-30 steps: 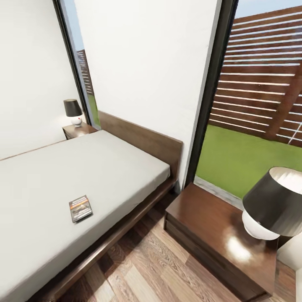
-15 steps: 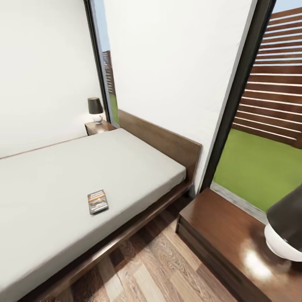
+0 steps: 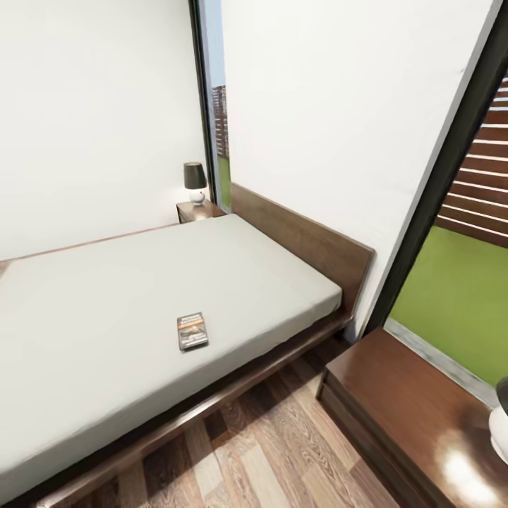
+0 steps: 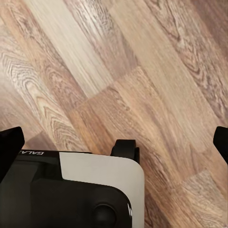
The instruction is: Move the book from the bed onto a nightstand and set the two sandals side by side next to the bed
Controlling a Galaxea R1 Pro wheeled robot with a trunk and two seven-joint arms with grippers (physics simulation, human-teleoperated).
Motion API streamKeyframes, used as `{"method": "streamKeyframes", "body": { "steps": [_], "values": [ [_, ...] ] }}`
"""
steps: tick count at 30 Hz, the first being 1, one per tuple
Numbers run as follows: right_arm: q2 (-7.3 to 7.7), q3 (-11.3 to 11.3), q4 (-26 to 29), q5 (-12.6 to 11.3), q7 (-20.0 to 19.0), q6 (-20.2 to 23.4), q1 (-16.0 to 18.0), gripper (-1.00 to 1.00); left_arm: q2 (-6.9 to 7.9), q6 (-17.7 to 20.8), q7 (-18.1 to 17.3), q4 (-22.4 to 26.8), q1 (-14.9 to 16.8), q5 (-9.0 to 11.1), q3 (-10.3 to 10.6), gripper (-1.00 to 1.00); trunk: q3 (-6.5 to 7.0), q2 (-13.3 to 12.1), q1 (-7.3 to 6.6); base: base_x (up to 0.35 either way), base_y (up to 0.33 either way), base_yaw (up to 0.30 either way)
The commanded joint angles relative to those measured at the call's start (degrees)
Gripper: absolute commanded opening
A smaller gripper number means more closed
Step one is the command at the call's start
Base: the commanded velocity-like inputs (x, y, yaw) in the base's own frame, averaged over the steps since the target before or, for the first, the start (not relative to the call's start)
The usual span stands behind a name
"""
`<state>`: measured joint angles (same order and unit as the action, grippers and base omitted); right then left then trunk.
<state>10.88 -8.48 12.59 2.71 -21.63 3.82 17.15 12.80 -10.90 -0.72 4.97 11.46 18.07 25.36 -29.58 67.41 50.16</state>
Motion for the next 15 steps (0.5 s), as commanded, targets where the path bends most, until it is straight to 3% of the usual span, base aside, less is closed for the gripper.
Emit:
{"method": "streamKeyframes", "body": {
  "steps": [1,15],
  "values": [
    [-0.02,-0.48,0.14,0.28,-0.34,0.4,-0.01,1.0,0.01,-0.17,-0.07,-0.05,0.05,0.57,0.48,1.0,-0.05,0.03,0.0,0.005,-0.006,0.286],
    [-0.04,-0.48,0.07,0.28,-0.34,0.4,-0.04,1.0,0.01,-0.17,-0.07,-0.05,0.05,0.57,0.48,1.0,-0.05,0.03,0.0,0.061,-0.084,0.286]
  ]
}}
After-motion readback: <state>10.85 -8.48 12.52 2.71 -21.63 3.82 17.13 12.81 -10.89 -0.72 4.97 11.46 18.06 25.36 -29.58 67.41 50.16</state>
